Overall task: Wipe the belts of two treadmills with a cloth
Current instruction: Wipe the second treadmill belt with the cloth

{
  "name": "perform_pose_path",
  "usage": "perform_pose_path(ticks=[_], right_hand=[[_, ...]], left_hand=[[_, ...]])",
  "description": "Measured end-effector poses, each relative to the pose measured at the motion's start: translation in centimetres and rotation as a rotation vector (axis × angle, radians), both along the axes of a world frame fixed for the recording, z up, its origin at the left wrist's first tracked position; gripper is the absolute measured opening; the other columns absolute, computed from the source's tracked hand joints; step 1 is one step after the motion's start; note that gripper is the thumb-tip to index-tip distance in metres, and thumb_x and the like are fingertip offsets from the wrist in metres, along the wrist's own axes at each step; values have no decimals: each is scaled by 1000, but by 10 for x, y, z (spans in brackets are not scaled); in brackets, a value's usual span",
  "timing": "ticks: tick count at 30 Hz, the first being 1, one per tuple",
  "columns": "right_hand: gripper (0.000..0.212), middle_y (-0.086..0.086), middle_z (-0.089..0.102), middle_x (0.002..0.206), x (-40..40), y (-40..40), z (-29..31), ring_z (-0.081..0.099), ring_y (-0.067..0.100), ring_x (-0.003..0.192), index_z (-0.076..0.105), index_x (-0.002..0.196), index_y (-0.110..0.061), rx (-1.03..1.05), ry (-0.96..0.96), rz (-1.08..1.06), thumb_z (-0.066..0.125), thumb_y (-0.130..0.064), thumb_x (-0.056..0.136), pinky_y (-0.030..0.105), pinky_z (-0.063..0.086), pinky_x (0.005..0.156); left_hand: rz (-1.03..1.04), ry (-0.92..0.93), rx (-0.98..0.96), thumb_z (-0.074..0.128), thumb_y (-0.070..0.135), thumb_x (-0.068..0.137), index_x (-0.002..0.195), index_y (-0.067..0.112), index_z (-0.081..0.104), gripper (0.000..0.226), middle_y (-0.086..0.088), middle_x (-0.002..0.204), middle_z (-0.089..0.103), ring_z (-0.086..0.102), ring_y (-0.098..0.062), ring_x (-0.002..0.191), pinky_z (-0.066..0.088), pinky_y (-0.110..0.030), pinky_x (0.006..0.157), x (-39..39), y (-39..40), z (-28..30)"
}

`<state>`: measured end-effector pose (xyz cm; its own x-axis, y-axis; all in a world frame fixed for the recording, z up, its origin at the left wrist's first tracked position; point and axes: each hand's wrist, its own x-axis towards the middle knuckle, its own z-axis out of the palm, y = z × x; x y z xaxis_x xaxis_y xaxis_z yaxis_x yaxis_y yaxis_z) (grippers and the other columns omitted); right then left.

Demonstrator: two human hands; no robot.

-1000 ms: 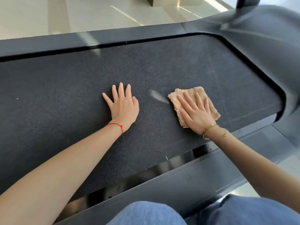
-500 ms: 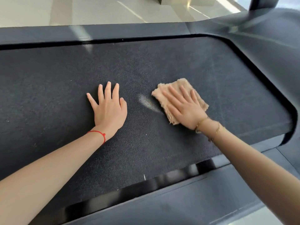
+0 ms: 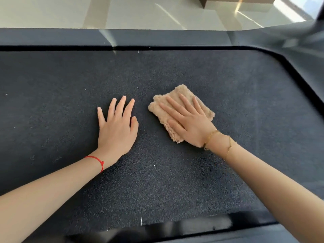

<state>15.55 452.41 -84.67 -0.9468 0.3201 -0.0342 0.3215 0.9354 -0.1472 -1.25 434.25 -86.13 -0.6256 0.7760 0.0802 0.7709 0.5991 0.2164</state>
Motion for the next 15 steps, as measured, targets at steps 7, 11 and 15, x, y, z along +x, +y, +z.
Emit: perform_pose_path(ticks=[7, 11, 15], right_hand=[[53, -14, -3, 165, -59, 108, 2, -11, 27, 151, -2, 153, -48, -26, -62, -312, 12, -53, 102, 56, -11, 119], [56, -11, -4, 165, -129, 133, 8, -11, 33, 151, -1, 155, -42, -68, -96, -384, 10, -53, 101, 61, -12, 116], [57, -10, -5, 165, -185, 103, 12, -12, 34, 150, 0, 156, -38, -66, -111, -312, 11, -51, 101, 64, -13, 115]], left_hand=[[10, 0, -16, 21, 38, 100, 158, 26, 17, 59, 2, 165, 14, 5, -20, 153, 5, -59, 121, 2, 0, 6], [4, -4, -33, 20, 37, 99, 158, 25, 17, 60, 1, 165, 14, 4, -21, 153, 5, -61, 121, 3, 3, 8], [8, 2, -11, 20, 35, 101, 156, 23, 25, 57, 0, 163, 21, 10, -22, 153, 8, -62, 120, 3, 4, 8]])
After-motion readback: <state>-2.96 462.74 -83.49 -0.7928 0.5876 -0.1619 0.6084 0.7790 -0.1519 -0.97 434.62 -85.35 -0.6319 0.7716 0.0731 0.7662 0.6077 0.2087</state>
